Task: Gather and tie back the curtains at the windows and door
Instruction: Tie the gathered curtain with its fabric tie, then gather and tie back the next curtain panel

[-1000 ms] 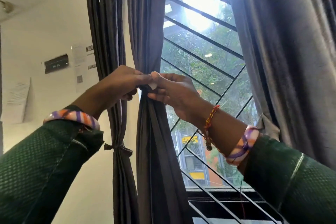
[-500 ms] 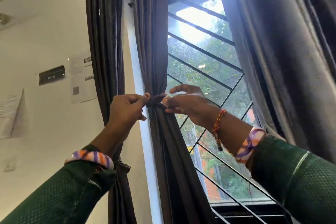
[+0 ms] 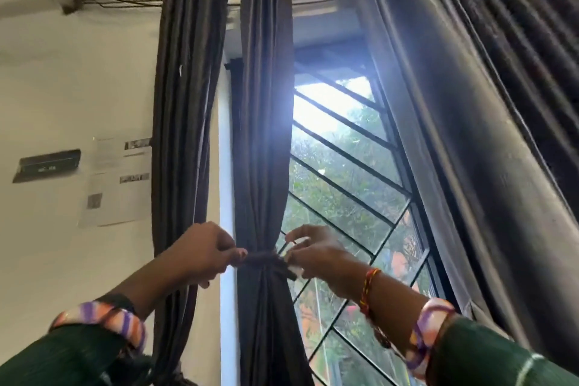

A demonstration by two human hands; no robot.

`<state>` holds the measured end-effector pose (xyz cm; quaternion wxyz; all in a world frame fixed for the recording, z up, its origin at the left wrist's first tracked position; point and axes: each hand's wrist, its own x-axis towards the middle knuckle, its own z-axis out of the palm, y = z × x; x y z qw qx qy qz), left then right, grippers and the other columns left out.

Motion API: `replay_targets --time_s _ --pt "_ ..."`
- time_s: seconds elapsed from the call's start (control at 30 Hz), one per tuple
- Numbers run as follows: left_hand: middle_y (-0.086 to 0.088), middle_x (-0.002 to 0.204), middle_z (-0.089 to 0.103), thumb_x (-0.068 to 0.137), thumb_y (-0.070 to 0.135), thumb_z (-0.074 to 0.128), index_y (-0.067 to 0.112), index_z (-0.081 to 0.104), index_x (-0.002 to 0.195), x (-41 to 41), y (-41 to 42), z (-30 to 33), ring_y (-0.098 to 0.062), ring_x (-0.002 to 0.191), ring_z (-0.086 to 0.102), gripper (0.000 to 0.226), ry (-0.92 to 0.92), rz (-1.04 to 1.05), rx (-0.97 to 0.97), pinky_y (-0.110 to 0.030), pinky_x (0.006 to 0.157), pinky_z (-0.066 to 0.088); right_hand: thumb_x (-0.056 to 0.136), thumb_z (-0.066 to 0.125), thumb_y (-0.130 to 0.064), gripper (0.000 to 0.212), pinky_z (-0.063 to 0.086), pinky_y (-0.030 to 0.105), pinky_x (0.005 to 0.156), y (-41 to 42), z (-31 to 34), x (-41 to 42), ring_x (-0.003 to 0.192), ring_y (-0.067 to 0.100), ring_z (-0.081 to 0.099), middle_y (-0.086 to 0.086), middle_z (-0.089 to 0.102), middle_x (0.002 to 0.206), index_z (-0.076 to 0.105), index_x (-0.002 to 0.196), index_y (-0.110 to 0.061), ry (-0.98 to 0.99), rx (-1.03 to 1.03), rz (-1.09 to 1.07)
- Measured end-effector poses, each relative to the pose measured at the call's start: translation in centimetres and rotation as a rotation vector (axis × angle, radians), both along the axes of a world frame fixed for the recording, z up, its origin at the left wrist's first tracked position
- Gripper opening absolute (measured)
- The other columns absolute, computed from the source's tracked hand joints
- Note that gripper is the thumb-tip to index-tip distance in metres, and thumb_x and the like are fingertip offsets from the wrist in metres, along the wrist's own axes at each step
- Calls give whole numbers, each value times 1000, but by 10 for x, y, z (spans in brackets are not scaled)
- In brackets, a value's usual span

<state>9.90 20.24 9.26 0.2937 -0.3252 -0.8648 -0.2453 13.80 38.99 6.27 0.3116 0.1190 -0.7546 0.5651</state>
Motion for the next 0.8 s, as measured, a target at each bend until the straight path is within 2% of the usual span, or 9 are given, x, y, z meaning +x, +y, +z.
replay_targets --time_s 0.13,0.23,0.33,0.4,0.47,0.57,0.6,0.7,0.8 --pt "2 60 58 90 27 55 8 67 89 -5 9 20 -7 44 52 23 -71 124 -283 -18 44 45 80 62 -4 25 37 25 51 -17 14 -16 59 12 46 3 51 76 45 75 -22 -94 236 -142" --pt "4 66 61 85 28 55 14 68 94 -4 19 30 -9 50 55 21 32 306 -487 -18 50 44 80 63 -7 25 36 21 53 -23 22 -21 66 15 48 1 48 72 44 70 -20 -121 454 -281" --pt "-1 105 64 83 31 56 19 63 102 -1 32 36 -19 94 63 24 312 429 -562 -27 72 43 79 61 -3 22 40 29 63 -23 33 -14 75 20 49 7 49 71 49 65 -15 -89 563 -385" --pt "-3 113 60 84 34 57 18 61 105 2 41 44 -24 104 60 27 397 374 -523 -30 75 42 81 59 -4 24 42 34 68 -18 45 -1 74 22 50 9 51 72 49 62 -16 -72 667 -454" --pt "-3 100 63 84 37 60 16 64 94 6 51 53 -24 93 62 24 367 212 -468 -31 73 45 83 59 -9 8 47 34 77 -8 57 18 86 25 57 15 63 93 66 82 -6 -53 796 -590" --pt "2 62 55 83 34 62 12 59 63 15 71 57 -22 67 56 29 346 -31 -432 -34 66 49 83 59 -16 26 49 31 92 12 71 46 108 26 59 10 61 119 67 107 -11 -42 921 -827" --pt "2 62 54 84 32 61 12 60 64 21 79 56 -22 68 55 29 367 -55 -446 -34 65 48 83 59 -19 26 49 33 93 19 74 55 110 27 59 10 60 122 66 108 -14 -55 965 -889" --pt "-3 87 68 85 32 57 7 69 86 34 103 52 -22 84 62 28 395 -85 -500 -31 68 49 84 58 -22 24 48 32 92 33 78 83 112 27 58 7 60 121 66 106 -21 -114 1017 -1016" --pt "-6 77 70 86 29 55 4 71 87 48 124 52 -21 65 63 29 316 -119 -558 -26 56 49 84 58 -20 18 47 28 86 48 77 108 105 23 63 3 66 112 68 98 -25 -153 1021 -1076"
